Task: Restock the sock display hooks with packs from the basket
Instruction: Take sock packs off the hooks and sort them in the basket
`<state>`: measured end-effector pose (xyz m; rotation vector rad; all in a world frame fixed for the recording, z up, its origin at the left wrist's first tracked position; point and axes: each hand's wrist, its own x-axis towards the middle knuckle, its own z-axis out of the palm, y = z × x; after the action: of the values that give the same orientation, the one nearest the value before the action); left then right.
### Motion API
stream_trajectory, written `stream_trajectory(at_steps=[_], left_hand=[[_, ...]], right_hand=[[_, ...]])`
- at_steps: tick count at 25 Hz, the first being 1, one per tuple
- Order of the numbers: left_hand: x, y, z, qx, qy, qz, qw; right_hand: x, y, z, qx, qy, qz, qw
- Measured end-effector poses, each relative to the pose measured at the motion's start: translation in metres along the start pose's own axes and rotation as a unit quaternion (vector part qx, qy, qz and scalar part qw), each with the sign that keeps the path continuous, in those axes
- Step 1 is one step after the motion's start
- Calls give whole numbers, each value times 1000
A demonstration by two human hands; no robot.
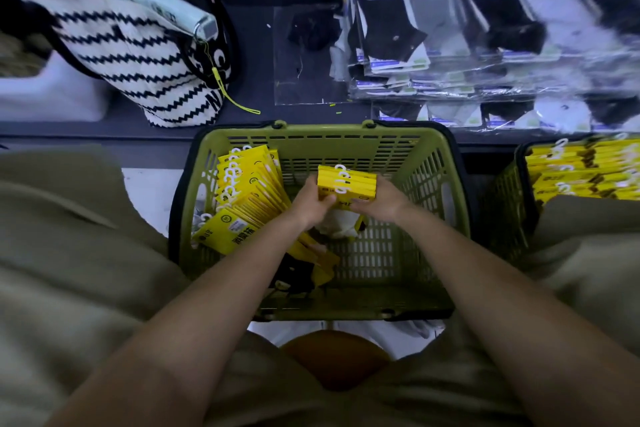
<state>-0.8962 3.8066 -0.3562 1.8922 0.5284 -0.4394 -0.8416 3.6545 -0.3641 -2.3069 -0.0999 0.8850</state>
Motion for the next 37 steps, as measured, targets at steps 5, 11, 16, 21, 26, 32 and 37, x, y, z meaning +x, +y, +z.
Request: stream_trajectory(at_steps=[5,11,16,21,26,32,37], left_hand=[[-5,22,-12,-41,50,58,996],[-32,89,-85,-97,86,219,967],[-69,162,-135,-135,99,300,939],[-93,218,-153,-182,94,342,917],[-103,251,-181,-214,122,395,885],[-108,291,-222,-185,141,452,861],[-105,316,-243,-186,178,479,839]], right_hand=[[-7,-24,-25,57,79,-56,994],[-28,-99,-49,253,203,-155,933],[-58,-170,-97,289,257,-245,889],[-95,-221,-155,283,285,-330,854],[-118,-253,-189,293,275,-353,845],[-148,-315,-230,256,302,-419,817],[-148,-351,-261,228,307,-410,828]])
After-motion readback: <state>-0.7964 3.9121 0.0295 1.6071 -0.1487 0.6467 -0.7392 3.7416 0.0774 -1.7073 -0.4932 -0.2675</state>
